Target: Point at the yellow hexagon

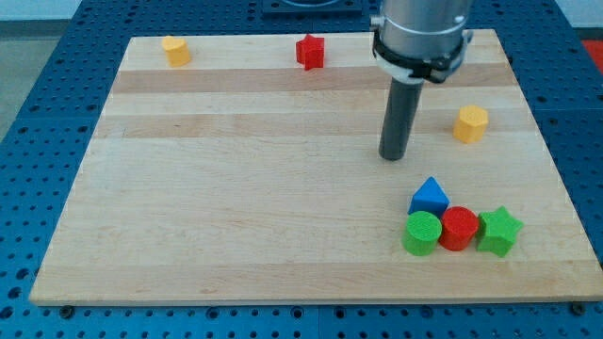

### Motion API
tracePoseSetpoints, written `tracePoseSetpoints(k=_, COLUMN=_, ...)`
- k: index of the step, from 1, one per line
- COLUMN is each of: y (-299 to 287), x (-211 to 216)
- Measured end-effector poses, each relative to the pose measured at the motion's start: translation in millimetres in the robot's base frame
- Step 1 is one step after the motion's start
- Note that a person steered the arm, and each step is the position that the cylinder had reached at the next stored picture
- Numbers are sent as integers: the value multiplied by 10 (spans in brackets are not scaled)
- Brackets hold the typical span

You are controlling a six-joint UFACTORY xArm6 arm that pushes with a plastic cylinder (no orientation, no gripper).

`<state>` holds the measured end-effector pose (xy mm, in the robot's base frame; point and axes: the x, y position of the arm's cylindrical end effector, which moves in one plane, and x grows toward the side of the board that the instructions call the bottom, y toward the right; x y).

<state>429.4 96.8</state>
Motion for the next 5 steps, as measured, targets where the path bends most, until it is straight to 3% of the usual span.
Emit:
tracePoseSetpoints(k=2, y=83, x=-601)
tracePoseSetpoints(k=5, y=1025, x=-788)
